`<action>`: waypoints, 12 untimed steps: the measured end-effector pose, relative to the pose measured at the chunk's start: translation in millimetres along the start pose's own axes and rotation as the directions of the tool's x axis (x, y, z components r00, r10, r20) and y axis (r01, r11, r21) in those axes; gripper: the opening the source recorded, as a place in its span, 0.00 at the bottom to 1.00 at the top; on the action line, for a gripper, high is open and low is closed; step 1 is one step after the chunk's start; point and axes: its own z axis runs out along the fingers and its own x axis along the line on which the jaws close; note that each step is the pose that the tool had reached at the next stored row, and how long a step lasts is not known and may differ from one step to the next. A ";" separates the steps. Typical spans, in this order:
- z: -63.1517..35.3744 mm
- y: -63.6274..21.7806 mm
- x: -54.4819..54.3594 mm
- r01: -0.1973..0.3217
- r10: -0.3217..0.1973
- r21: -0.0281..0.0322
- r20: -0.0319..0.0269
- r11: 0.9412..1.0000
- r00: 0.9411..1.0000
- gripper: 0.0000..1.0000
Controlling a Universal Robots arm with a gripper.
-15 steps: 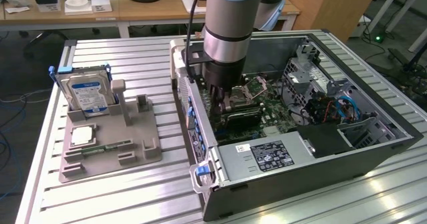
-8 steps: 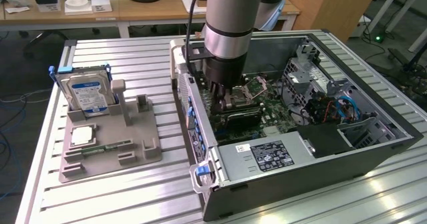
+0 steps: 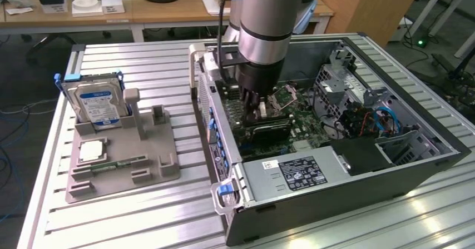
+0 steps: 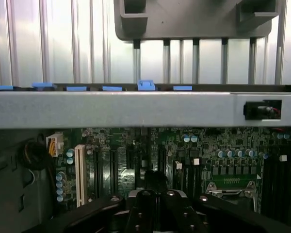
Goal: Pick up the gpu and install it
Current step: 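Press down on the gpu until it lock into place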
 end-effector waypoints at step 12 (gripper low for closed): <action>0.4 -10.8 -0.2 0.002 -0.002 0.000 0.006 1.000 1.000 0.10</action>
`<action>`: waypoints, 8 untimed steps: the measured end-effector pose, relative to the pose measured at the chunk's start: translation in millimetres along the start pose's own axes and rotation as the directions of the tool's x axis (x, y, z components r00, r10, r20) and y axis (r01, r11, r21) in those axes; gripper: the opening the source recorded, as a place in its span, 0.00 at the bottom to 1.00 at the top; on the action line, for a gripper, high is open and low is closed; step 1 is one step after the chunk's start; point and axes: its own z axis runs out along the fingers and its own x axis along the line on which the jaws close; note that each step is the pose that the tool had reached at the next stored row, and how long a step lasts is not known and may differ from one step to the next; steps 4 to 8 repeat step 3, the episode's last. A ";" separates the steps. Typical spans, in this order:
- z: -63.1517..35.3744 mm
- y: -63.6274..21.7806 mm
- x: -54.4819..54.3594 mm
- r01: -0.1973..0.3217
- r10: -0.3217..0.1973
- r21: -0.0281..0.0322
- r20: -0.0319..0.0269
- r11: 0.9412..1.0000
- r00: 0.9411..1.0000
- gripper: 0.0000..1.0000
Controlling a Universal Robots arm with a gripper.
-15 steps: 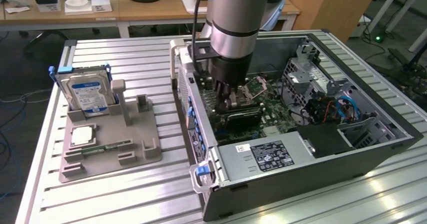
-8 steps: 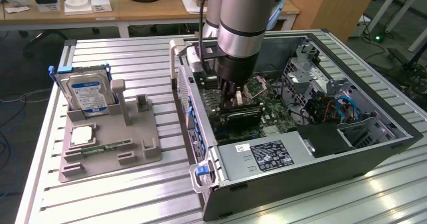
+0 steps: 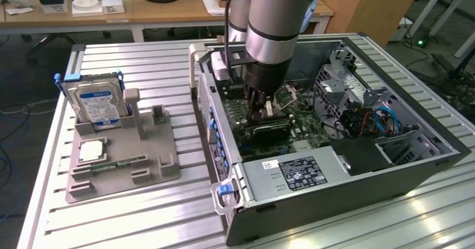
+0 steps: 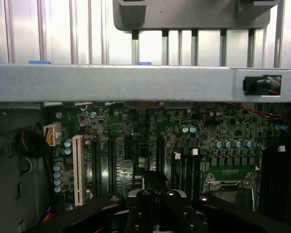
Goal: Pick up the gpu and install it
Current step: 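Press down on the gpu until it lock into place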
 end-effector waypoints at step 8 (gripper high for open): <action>0.0 -0.6 0.0 0.000 0.000 0.000 0.000 1.000 1.000 0.10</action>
